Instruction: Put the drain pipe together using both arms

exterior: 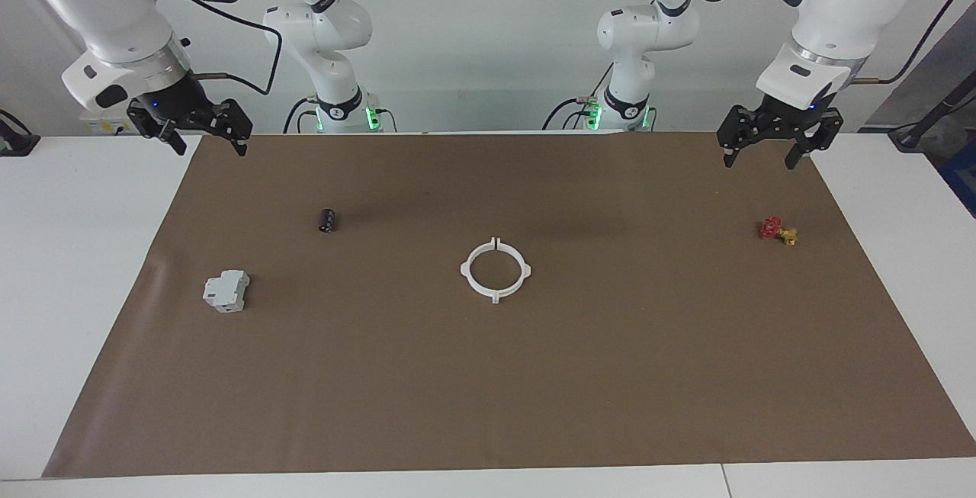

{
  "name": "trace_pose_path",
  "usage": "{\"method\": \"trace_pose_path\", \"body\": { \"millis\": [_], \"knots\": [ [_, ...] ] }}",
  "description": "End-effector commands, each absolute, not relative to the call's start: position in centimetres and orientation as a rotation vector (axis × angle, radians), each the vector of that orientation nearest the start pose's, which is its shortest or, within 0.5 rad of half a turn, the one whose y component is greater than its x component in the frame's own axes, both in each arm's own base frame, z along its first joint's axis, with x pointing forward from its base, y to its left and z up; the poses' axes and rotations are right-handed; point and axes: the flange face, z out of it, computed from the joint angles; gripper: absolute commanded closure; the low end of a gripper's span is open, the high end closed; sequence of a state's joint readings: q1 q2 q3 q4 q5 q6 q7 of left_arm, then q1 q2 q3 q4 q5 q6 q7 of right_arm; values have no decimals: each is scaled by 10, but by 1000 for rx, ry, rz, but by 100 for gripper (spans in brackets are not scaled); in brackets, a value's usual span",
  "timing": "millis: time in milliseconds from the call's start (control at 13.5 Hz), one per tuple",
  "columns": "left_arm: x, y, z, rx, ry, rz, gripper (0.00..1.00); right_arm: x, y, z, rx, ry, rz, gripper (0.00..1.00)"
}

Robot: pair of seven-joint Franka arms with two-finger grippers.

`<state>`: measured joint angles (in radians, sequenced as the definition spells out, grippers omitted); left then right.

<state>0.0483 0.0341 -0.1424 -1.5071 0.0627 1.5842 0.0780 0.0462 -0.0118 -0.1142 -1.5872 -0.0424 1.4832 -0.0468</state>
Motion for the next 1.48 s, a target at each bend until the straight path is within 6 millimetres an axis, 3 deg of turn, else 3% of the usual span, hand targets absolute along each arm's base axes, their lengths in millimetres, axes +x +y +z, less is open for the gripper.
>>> {"method": "trace_pose_path", "body": {
  "millis": [0,296,666,962,1405],
  "knots": [
    [569,-44,641,-3050,267,-72,0,533,-42,617,-3161,52,146,0],
    [569,-43,642,-3044,261,-74,0,533,-42,617,-3161,55,146,0],
    [567,-57,639,-3039,294,-54,0,533,-42,617,-3163,55,146,0],
    [565,-48,646,-3050,267,-84,0,533,-42,617,-3161,55,146,0],
    [563,-64,642,-3051,305,-38,0,533,-42,617,-3161,55,146,0]
  ]
}}
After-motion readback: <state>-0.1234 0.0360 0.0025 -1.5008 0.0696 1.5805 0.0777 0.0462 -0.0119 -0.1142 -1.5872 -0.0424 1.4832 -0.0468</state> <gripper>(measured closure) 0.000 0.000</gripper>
